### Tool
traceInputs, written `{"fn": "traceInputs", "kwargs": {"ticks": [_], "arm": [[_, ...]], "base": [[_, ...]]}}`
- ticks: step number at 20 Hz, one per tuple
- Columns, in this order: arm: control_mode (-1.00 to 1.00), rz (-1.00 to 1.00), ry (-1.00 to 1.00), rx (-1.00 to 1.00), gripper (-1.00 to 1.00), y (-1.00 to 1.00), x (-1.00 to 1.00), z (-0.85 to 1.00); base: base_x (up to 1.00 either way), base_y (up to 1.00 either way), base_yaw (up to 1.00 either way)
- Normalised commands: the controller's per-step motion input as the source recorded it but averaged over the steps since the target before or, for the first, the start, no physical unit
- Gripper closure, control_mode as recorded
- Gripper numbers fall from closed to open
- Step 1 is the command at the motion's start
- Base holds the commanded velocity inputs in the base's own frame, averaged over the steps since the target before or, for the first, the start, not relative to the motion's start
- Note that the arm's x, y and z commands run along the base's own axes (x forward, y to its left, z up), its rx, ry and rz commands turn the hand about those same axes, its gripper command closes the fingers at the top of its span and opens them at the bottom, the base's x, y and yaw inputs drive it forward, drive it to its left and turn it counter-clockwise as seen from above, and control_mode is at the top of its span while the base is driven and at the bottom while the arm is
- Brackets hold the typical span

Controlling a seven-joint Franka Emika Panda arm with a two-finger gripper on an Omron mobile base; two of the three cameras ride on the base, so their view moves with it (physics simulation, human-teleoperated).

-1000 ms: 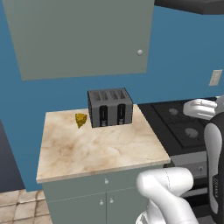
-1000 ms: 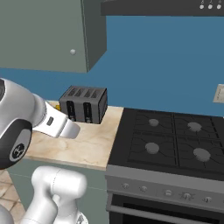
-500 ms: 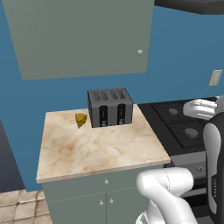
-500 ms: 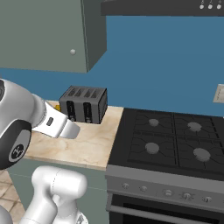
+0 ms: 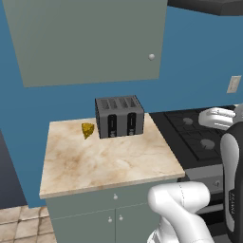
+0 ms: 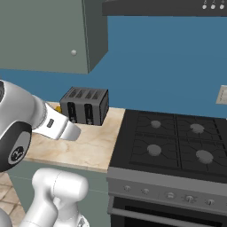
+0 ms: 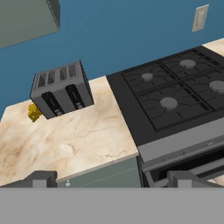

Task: Close all open cabinet doors.

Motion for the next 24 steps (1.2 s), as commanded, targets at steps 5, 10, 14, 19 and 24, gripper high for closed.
{"fn": "traceInputs", "kwargs": {"ticks": [5, 10, 14, 19, 24], "arm": [[-1.0, 0.0, 0.0, 0.0, -1.0, 0.0, 0.0, 0.0], [-1.0, 0.0, 0.0, 0.0, -1.0, 0.0, 0.0, 0.0], [-1.0, 0.0, -0.08, -0.05, -1.0, 0.0, 0.0, -0.12], [-1.0, 0.0, -0.21, -0.09, -1.0, 0.0, 0.0, -0.01], [-1.0, 0.0, 0.0, 0.0, -1.0, 0.0, 0.0, 0.0]], "base": [[0.0, 0.0, 0.0], [0.0, 0.0, 0.0], [0.0, 0.0, 0.0], [0.0, 0.0, 0.0], [0.0, 0.0, 0.0]]}}
